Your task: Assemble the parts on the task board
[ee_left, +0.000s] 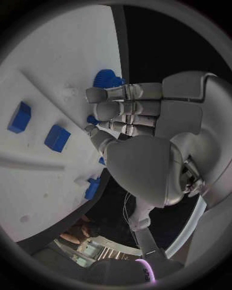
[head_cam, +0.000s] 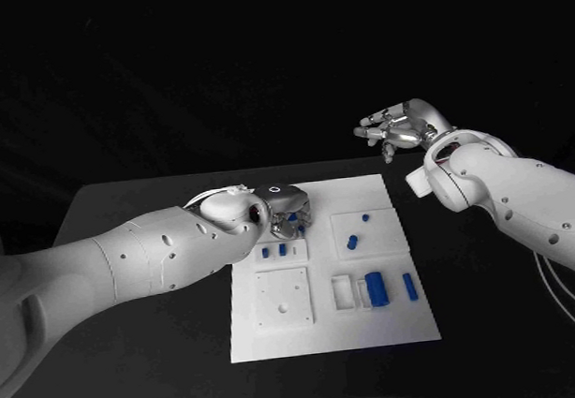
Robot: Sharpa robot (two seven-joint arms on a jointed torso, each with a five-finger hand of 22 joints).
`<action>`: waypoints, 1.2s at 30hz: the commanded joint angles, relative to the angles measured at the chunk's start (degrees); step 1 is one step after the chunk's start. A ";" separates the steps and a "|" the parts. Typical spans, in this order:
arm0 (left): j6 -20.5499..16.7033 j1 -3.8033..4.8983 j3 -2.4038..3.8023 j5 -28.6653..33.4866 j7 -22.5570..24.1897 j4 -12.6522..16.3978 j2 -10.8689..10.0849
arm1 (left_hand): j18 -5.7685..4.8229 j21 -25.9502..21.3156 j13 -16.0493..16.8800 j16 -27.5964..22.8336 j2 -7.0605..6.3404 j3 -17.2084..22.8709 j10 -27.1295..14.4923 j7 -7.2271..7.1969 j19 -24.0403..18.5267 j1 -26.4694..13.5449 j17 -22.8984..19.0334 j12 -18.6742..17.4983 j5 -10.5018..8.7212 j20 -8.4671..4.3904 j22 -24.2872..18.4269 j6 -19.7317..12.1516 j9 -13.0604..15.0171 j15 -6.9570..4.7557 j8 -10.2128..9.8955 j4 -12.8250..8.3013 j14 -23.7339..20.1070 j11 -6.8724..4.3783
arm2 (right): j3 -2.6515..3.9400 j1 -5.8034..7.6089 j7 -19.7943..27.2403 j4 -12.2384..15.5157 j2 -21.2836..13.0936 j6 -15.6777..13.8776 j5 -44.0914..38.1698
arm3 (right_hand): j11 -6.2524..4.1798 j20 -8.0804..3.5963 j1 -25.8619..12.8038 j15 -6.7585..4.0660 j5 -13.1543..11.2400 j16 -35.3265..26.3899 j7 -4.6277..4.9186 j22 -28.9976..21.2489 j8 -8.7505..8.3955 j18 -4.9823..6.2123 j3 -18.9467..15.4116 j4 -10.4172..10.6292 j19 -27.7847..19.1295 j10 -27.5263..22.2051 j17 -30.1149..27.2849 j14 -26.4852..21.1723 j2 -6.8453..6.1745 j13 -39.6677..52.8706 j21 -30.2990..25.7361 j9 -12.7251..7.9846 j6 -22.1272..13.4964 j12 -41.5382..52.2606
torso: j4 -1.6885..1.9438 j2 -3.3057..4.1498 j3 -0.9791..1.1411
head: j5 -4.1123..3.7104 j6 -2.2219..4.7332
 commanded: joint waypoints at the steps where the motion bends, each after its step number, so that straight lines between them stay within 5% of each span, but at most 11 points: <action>1: 1.07 -0.10 0.00 0.54 0.53 -0.22 0.22 | -0.38 0.42 -0.09 0.32 0.54 0.06 0.43 -0.04 0.00 0.08 0.04 -0.24 0.05 -0.34 1.16 0.41 -0.06 0.16 -0.20 0.25 0.29 -0.01 | 0.01 -0.03 0.32 0.03 0.05 0.86 -0.28 | -0.12 -0.22 -0.07 -0.27 0.17 0.04 0.04 -0.08 0.15 0.87 0.23 0.03 2.17 0.42 -0.08 -0.25 0.26 -0.06 -0.23 0.09 -0.16 -0.20 | 0.02 0.03 0.02 | -0.05 -0.06; 16: 2.02 -0.22 -0.02 0.73 0.19 -0.60 0.20 | -0.36 0.72 -0.08 0.42 0.75 0.20 0.74 0.01 -0.30 0.18 0.02 -0.20 0.17 -0.37 1.15 0.69 -0.02 0.10 -0.11 0.27 0.20 -0.04 | 0.01 -0.03 0.36 -0.07 0.11 0.92 -0.28 | -0.12 -0.22 -0.12 -0.26 0.10 0.04 0.04 -0.18 0.14 0.86 0.12 0.10 2.16 0.37 -0.16 -0.25 0.25 -0.04 -0.27 0.09 -0.16 -0.07 | 0.07 0.00 -0.03 | -0.20 -0.31; 23: 2.01 -0.26 -0.02 0.84 0.79 -0.48 0.20 | -0.56 1.66 0.11 0.91 2.75 -1.24 7.81 -0.26 -0.06 1.08 0.22 -0.07 2.65 -0.79 1.24 6.41 0.59 -0.29 0.25 -0.56 0.72 -1.48 | 0.01 -0.03 0.39 -0.11 0.17 0.92 -0.28 | -0.12 -0.22 -0.12 -0.26 0.10 0.04 0.04 -0.18 0.14 0.86 0.12 0.10 2.16 0.37 -0.16 -0.25 0.25 -0.04 -0.27 0.09 -0.16 -0.07 | 0.07 -0.02 -0.02 | -0.16 -0.38; 29: 1.34 -0.36 -0.02 0.86 0.75 -0.41 0.20 | -0.91 2.67 0.12 1.13 4.07 -2.58 11.18 -0.35 0.02 1.66 0.37 -0.18 2.80 -1.35 1.24 8.87 1.15 -0.70 -0.01 -1.99 1.55 -2.17 | 0.01 -0.03 0.40 -0.12 0.21 0.91 -0.28 | -0.12 -0.22 -0.17 -0.26 0.11 0.04 0.03 -0.24 0.14 0.87 0.05 0.19 2.15 0.39 -0.19 -0.27 0.24 0.00 -0.31 0.09 -0.13 0.03 | 0.04 -0.02 0.00 | -0.05 -0.42; 33: 0.76 -0.43 -0.01 0.77 0.52 -0.34 0.13 | -1.33 3.45 0.12 1.07 4.56 -1.84 12.22 -0.52 -0.06 1.59 0.48 -0.19 1.53 -1.92 1.20 9.44 1.63 -1.03 -0.06 -2.93 1.95 -2.44 | 0.01 -0.03 0.42 -0.13 0.21 0.91 -0.28 | -0.12 -0.22 -0.17 -0.26 0.11 0.04 0.03 -0.24 0.14 0.87 0.05 0.19 2.15 0.39 -0.19 -0.27 0.24 0.00 -0.31 0.09 -0.13 0.03 | 0.04 -0.01 0.00 | -0.04 -0.42; 35: 0.43 -0.47 -0.01 0.73 0.51 -0.28 0.04 | -1.43 3.64 0.12 1.03 4.94 -0.73 12.24 -0.51 -0.14 2.05 0.53 -0.20 -2.23 -2.05 1.20 9.44 1.65 -1.07 -0.11 -3.45 2.01 -2.43 | 0.01 -0.03 0.42 -0.14 0.22 0.91 -0.28 | -0.12 -0.22 -0.17 -0.26 0.11 0.04 0.03 -0.24 0.14 0.87 0.05 0.19 2.15 0.39 -0.19 -0.27 0.24 0.00 -0.31 0.09 -0.13 0.03 | 0.02 0.00 0.00 | -0.04 -0.38; 36: 0.27 -0.48 0.00 0.72 0.52 -0.25 -0.02 | -1.43 3.66 0.12 1.03 4.97 -0.59 12.22 -0.50 -0.15 2.08 0.53 -0.20 -2.65 -2.05 1.20 9.43 1.65 -1.08 -0.12 -3.50 2.02 -2.42 | 0.01 -0.03 0.43 -0.15 0.23 0.91 -0.28 | -0.12 -0.22 -0.17 -0.26 0.11 0.04 0.03 -0.24 0.14 0.87 0.05 0.19 2.15 0.39 -0.19 -0.27 0.24 0.00 -0.31 0.09 -0.13 0.03 | 0.02 0.00 0.00 | -0.04 -0.38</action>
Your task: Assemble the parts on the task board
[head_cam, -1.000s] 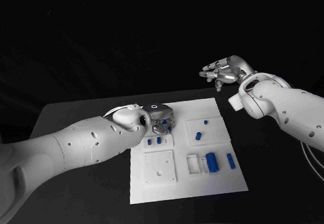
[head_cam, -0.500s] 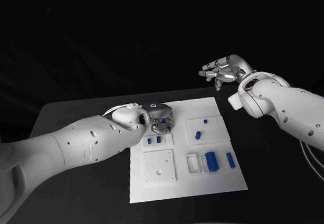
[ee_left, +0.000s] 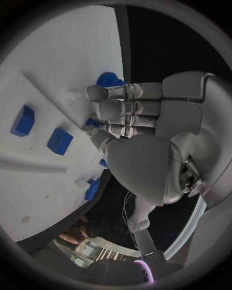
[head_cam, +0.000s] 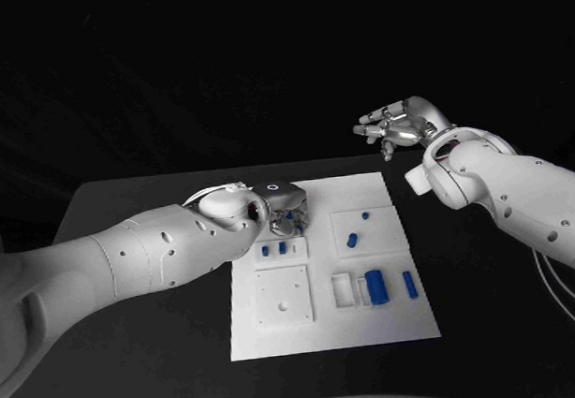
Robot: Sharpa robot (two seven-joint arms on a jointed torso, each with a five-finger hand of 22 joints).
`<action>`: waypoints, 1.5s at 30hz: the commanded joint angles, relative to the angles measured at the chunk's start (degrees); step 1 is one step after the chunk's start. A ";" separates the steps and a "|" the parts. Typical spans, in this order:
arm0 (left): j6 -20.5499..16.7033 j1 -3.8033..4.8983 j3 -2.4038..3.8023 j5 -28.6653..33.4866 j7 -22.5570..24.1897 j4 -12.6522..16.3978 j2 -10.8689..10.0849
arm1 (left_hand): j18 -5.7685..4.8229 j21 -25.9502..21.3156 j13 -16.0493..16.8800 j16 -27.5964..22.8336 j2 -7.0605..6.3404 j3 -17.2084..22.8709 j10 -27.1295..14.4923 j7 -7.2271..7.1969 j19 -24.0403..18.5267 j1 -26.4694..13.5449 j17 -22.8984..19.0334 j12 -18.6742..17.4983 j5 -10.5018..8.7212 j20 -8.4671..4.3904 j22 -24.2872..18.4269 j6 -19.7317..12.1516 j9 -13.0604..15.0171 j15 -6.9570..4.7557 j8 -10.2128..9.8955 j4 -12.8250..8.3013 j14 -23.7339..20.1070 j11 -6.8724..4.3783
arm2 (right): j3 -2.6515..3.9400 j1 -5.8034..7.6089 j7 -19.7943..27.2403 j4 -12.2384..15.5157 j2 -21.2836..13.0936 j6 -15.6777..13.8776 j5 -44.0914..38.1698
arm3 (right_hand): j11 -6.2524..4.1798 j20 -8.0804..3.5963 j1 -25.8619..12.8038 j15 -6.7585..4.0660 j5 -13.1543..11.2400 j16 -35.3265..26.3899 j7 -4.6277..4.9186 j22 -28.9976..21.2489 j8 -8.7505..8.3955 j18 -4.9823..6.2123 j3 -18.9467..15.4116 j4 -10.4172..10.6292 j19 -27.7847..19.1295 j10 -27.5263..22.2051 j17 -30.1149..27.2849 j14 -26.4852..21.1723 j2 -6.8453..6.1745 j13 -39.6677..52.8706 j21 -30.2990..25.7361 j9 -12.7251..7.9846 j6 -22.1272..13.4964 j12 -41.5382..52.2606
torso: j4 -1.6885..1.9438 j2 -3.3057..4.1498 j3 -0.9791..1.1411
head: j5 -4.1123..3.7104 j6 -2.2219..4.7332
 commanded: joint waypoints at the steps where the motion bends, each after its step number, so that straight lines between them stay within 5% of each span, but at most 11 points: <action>1: -0.26 -0.33 -0.14 0.08 0.53 0.30 -0.14 | 0.78 0.36 0.21 0.12 1.04 0.58 1.48 0.00 0.04 0.66 0.09 0.16 -1.54 -0.39 1.22 0.34 0.11 0.05 0.12 -0.22 0.44 -1.11 | 0.01 -0.02 0.44 0.02 0.07 0.72 -0.28 | -0.13 -0.22 -0.17 -0.26 0.12 0.04 0.05 -0.05 0.14 0.87 0.05 0.19 2.15 0.39 -0.09 -0.27 0.24 -0.01 -0.31 0.09 -0.14 0.03 | -0.04 0.01 0.01 | 0.03 0.07; 11: -2.35 -0.38 0.25 1.38 1.19 2.63 -2.72 | 0.82 1.31 0.22 -0.11 -0.13 3.64 1.60 -0.04 -0.24 -0.82 0.40 0.17 -0.79 -0.53 1.15 0.45 0.19 -0.05 0.14 -0.78 0.61 -1.11 | 0.01 -0.02 0.48 0.00 0.04 0.75 -0.28 | -0.13 -0.22 -0.17 -0.26 0.12 0.04 0.05 -0.05 0.14 0.87 0.05 0.19 2.15 0.39 -0.09 -0.27 0.24 -0.01 -0.31 0.09 -0.14 0.03 | 0.06 -0.04 -0.02 | -0.02 0.19; 25: -2.94 -0.34 3.42 4.72 0.82 10.20 -9.95 | 0.84 1.45 0.22 -0.31 -0.56 3.81 1.73 -0.07 -0.47 -1.05 0.43 0.17 -0.68 -0.54 1.12 0.70 0.11 -0.11 0.15 -0.79 0.55 -1.18 | 0.01 -0.03 0.46 0.02 -0.57 0.72 -0.28 | -0.13 -0.22 -0.11 -0.27 0.23 0.03 0.04 -0.17 0.13 0.87 -0.02 0.27 2.13 0.37 -0.16 -0.30 0.22 -0.03 -0.45 0.09 -0.16 0.05 | 0.19 -0.03 -0.09 | -0.03 0.06; 33: -1.66 -0.33 3.91 4.91 0.16 12.11 -12.70 | 0.81 1.51 0.21 -0.39 -0.65 3.83 1.85 -0.10 -0.56 -0.94 0.45 0.17 -0.82 -0.57 1.13 0.88 0.04 -0.14 0.14 -0.63 0.52 -1.22 | 0.00 -0.03 0.46 -0.11 -0.68 0.74 -0.28 | -0.13 -0.22 -0.11 -0.27 0.23 0.03 0.04 -0.17 0.13 0.87 -0.02 0.27 2.13 0.37 -0.16 -0.30 0.22 -0.03 -0.45 0.09 -0.16 0.05 | 0.09 0.00 -0.10 | 0.19 0.06; 45: -0.38 -0.33 4.00 5.29 0.55 10.20 -13.02 | 0.75 1.51 0.21 -0.47 -0.70 3.78 1.89 -0.12 -0.73 -0.79 0.49 0.17 -0.96 -0.60 1.12 0.95 -0.03 -0.17 0.15 -0.35 0.45 -1.24 | 0.00 -0.03 0.45 -0.18 -0.60 0.74 -0.28 | -0.13 -0.22 -0.03 -0.26 0.24 0.07 0.05 -0.19 0.13 0.86 -0.03 0.26 2.14 0.35 -0.19 -0.28 0.20 -0.13 -0.35 0.09 -0.17 -0.01 | -0.05 0.04 0.04 | 0.41 0.00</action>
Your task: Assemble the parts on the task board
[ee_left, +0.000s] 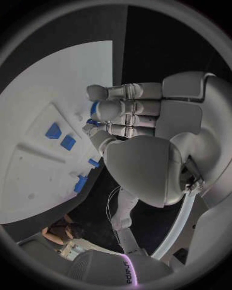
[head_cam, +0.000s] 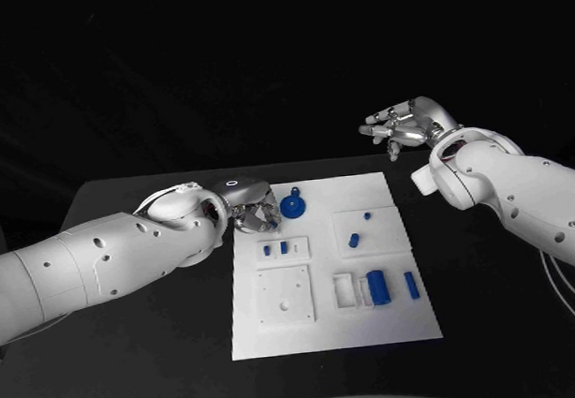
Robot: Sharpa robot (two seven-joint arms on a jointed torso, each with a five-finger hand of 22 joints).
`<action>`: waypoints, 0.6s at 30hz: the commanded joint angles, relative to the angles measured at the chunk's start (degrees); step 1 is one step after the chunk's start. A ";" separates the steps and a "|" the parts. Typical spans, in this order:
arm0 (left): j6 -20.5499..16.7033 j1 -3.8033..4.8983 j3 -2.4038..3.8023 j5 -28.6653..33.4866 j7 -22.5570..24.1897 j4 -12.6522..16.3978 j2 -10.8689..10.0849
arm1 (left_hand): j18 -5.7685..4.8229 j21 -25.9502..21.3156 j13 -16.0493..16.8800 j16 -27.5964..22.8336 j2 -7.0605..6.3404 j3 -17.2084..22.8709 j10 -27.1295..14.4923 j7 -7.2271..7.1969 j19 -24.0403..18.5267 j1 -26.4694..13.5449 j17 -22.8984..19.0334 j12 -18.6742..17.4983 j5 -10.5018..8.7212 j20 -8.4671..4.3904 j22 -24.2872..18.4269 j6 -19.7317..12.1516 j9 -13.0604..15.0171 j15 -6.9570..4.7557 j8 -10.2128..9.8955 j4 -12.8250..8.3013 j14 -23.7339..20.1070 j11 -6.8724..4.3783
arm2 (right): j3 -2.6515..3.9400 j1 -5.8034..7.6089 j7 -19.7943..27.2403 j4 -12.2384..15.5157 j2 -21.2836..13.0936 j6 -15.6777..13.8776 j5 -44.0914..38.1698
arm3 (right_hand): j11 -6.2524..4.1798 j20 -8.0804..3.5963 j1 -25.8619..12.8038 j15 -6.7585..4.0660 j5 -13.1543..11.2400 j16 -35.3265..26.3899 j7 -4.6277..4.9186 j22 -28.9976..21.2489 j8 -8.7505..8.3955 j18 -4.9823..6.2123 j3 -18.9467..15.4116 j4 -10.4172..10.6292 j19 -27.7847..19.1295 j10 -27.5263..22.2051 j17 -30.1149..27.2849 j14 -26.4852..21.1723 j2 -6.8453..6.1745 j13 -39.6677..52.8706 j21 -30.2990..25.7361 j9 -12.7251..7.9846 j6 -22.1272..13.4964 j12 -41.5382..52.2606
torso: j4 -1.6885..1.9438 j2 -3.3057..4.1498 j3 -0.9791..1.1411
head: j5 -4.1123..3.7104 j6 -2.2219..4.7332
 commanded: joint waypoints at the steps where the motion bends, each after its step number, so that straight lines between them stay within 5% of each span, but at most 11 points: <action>1: 1.28 0.03 0.05 0.87 0.51 -0.47 0.30 | 0.75 0.17 0.20 -0.24 0.58 -0.01 1.56 -0.01 -0.32 0.32 0.09 0.21 -0.02 -0.23 1.10 0.44 0.05 -0.18 0.24 0.38 0.05 -1.34 | 0.01 -0.03 0.42 0.03 0.05 0.68 -0.27 | -0.14 -0.23 -0.03 -0.26 0.28 0.07 0.11 -0.07 0.13 0.87 -0.03 0.26 2.14 0.35 -0.08 -0.28 0.20 -0.05 -0.01 0.09 -0.24 -0.01 | -0.10 0.04 0.06 | 0.05 -0.02; 18: 4.13 -0.01 0.01 1.86 0.82 -2.81 1.79 | 0.65 0.13 0.19 -0.36 0.62 0.03 1.43 0.03 -0.56 0.53 0.15 0.20 -0.21 -0.21 1.09 0.32 -0.06 -0.13 0.23 0.58 -0.16 -1.28 | 0.01 -0.04 0.49 -0.12 0.34 0.72 -0.27 | -0.14 -0.23 -0.03 -0.26 0.28 0.07 0.11 -0.07 0.13 0.87 -0.03 0.26 2.14 0.35 -0.08 -0.28 0.20 -0.05 -0.01 0.09 -0.24 -0.01 | -0.08 0.02 0.06 | 0.03 -0.18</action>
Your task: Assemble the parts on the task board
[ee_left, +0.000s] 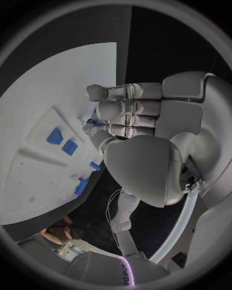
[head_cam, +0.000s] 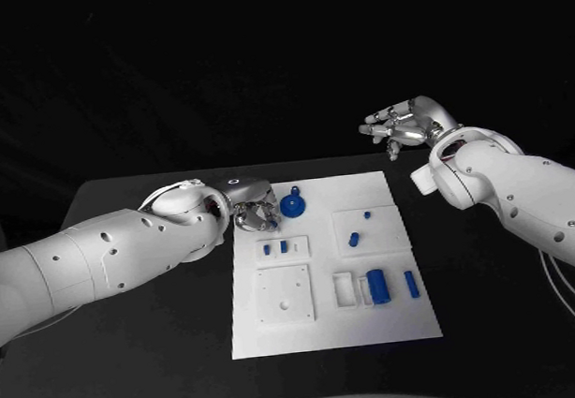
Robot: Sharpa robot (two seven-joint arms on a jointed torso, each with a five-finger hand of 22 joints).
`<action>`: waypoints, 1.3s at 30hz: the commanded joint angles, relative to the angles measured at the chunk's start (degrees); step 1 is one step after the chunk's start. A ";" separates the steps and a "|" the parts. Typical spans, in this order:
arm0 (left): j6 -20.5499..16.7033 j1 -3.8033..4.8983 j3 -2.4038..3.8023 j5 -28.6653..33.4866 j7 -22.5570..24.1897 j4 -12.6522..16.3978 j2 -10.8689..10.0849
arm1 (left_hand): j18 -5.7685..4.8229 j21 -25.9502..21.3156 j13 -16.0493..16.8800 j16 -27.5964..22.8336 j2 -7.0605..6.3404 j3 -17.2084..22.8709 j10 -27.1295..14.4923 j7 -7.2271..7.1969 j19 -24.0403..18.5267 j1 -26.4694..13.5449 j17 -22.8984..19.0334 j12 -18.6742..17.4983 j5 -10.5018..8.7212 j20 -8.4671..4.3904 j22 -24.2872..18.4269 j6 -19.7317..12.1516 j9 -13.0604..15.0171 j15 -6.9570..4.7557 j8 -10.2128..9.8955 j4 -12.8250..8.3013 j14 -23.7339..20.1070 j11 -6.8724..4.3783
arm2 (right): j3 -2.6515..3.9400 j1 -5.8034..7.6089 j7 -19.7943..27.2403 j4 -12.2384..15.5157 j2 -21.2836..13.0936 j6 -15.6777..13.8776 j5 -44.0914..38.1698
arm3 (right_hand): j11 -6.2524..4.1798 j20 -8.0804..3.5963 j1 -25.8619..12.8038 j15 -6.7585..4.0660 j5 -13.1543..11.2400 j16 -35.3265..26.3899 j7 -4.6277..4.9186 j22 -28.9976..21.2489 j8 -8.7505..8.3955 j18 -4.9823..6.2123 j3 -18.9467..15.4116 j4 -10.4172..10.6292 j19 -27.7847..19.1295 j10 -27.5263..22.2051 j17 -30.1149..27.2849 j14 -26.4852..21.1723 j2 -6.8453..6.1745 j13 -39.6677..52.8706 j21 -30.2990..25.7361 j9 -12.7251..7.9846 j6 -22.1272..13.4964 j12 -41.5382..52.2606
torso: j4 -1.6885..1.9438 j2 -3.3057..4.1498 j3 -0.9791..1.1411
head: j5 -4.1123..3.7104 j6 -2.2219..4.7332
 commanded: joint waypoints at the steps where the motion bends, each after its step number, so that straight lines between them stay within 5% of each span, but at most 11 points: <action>1: 2.15 0.00 0.02 0.79 0.53 -0.21 0.23 | 1.12 0.14 0.02 -0.36 0.66 0.04 1.42 0.05 -0.34 -0.03 0.10 0.20 0.09 0.00 1.10 0.36 -0.01 -0.15 0.28 0.27 -0.15 -1.25 | 0.01 -0.03 0.49 0.02 0.06 0.70 -0.27 | -0.14 -0.23 -0.03 -0.26 0.28 0.07 0.12 -0.08 0.13 0.87 -0.03 0.26 2.14 0.35 -0.08 -0.28 0.19 -0.06 -0.01 0.09 -0.24 -0.01 | 0.07 0.00 -0.04 | -0.17 -0.04; 39: 4.00 -0.63 -0.14 0.81 0.59 -2.26 2.21 | 1.15 0.27 0.02 -0.37 0.73 0.14 1.28 0.09 -0.59 0.07 0.14 0.21 0.26 -0.01 1.14 0.21 -0.10 -0.15 0.27 0.17 -0.46 -1.19 | 0.01 -0.04 0.51 -0.05 0.25 0.79 -0.27 | -0.14 -0.23 -0.03 -0.26 0.28 0.07 0.12 -0.08 0.13 0.87 -0.03 0.26 2.14 0.35 -0.08 -0.28 0.19 -0.06 -0.01 0.09 -0.24 -0.01 | 0.02 -0.02 -0.06 | 0.00 -0.14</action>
